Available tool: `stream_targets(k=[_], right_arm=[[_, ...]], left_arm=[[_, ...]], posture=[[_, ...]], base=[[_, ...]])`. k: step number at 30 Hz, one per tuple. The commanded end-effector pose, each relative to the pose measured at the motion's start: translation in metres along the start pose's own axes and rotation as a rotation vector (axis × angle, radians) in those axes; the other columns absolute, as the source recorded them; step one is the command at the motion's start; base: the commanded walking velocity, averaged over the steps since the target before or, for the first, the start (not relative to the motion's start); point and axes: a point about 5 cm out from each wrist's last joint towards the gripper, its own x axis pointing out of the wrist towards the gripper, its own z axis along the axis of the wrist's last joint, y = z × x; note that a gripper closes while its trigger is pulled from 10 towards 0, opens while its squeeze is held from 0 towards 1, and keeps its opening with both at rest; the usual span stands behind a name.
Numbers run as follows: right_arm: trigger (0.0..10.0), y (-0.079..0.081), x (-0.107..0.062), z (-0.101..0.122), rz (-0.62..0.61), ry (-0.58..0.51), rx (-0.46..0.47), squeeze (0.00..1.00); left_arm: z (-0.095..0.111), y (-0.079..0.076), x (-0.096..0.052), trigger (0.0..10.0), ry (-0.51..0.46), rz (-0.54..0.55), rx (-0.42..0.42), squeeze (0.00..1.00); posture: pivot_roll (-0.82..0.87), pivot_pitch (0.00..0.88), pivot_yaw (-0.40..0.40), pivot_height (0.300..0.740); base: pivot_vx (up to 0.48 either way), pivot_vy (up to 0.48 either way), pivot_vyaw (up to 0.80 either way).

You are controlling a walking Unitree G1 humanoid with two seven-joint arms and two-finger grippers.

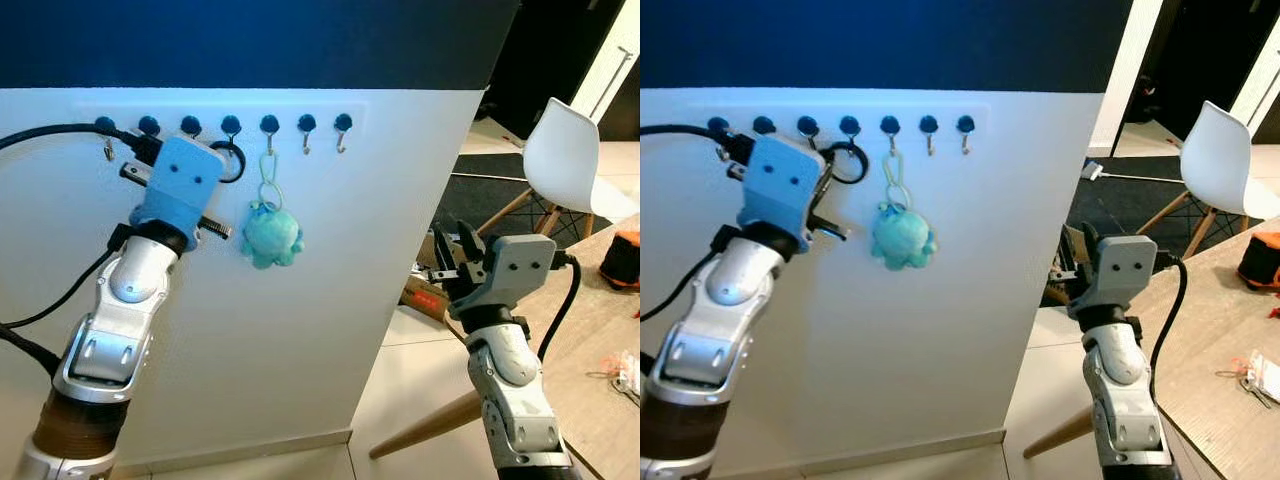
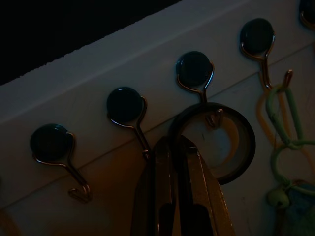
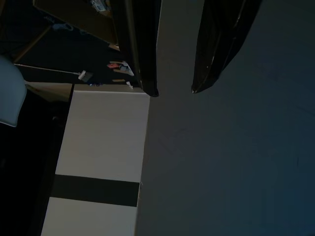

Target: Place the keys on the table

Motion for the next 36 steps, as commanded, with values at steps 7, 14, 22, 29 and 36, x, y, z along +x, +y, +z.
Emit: stream_targets(k=[7, 14, 22, 29, 36], right_arm=[[10.0, -0.001, -0.001, 0.0, -0.007, 0.005, 0.0, 0.0], [10.0, -0.001, -0.001, -0.001, -0.006, 0.009, 0.001, 0.0], [10.0, 0.0, -0.001, -0.001, -0.004, 0.009, 0.003, 0.0], [10.0, 0.013, 0.001, 0.01, 0.103, -0.034, 0.069, 0.0], [10.0, 0.075, -0.005, 0.03, 0.471, -0.058, 0.233, 0.0]], left_arm=[[0.024, 0.007, -0.004, 10.0, -0.142, 0.028, -0.073, 0.0], [0.035, -0.01, -0.014, 10.0, -0.208, -0.128, -0.095, 0.0], [0.035, -0.017, -0.016, 10.0, -0.202, -0.161, -0.169, 0.0], [0.029, -0.038, -0.028, 10.0, -0.153, -0.322, -0.301, 0.0], [0.026, -0.051, -0.022, 10.0, -0.133, -0.302, -0.347, 0.0]], posture=[[0.12, 0.104, -0.036, 0.74], [0.12, 0.109, -0.038, 0.74], [0.12, 0.111, -0.037, 0.74], [0.12, 0.11, -0.037, 0.74], [0.12, 0.112, -0.035, 0.74]], base=[[0.0, 0.0, 0.0], [0.0, 0.0, 0.0], [0.0, 0.0, 0.0], [0.0, 0.0, 0.0], [0.0, 0.0, 0.0]])
